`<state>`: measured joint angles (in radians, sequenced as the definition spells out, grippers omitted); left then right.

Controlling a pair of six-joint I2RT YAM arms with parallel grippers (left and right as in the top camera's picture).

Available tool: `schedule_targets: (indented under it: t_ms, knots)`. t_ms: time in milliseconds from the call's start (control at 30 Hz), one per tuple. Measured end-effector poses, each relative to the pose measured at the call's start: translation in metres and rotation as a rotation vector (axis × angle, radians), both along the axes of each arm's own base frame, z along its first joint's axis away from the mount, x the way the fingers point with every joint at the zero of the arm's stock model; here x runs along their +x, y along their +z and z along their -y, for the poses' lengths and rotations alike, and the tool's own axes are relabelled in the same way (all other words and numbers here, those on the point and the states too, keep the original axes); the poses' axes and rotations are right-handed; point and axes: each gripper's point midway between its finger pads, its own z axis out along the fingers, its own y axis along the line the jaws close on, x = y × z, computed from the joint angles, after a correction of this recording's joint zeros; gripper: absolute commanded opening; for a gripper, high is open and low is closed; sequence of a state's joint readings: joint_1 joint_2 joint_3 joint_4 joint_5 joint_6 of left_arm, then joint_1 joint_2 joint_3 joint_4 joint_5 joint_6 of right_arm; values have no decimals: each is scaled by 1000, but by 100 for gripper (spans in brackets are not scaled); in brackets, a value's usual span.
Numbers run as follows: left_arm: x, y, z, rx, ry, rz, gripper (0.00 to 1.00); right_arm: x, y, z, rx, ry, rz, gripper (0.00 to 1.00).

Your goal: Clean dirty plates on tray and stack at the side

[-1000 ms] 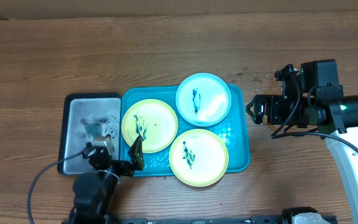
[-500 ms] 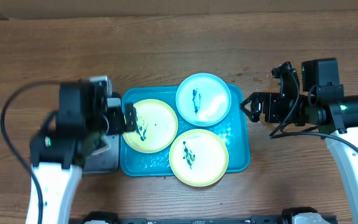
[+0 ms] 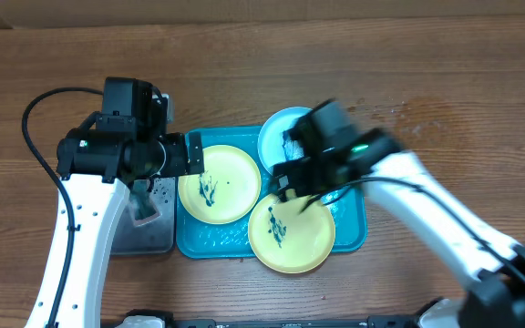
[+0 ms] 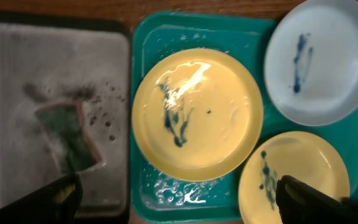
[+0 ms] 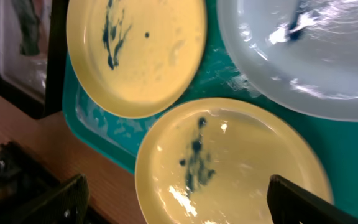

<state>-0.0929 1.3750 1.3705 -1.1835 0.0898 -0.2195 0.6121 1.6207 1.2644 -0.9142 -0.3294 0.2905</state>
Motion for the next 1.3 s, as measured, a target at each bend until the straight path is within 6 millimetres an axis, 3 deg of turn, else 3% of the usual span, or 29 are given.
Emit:
schedule_targets:
  t_ms: [167, 300, 467, 667, 933, 1100, 1167, 1233, 1300]
  knots:
    - [-6, -4, -33, 117, 191, -32, 100, -12, -23, -41, -38, -5, 9, 87]
    - [-5, -3, -42, 158, 225, -23, 93, -4, -46, -50, -67, -53, 0, 80]
    - [-4, -2, -46, 180, 233, -12, 94, 6, -85, -56, -101, -82, -26, 79]
    - [-1, -1, -47, 184, 233, 0, 97, 24, -81, -72, -34, -101, 37, 79]
    - [1, 0, -46, 181, 233, 10, 97, 27, -79, -74, -19, -122, 39, 78]
    - [2, 0, -46, 180, 233, 11, 84, 28, -86, -73, -29, -133, 31, 74]
    - [-1, -1, -46, 182, 230, -1, 66, 29, -101, -72, -48, -144, 11, 70]
    - [-4, -2, -45, 180, 226, -14, 62, 30, -112, -73, -58, -153, -7, 69]
    - [-6, -3, -45, 178, 224, -22, 58, 34, -109, -76, -45, -162, 1, 65]
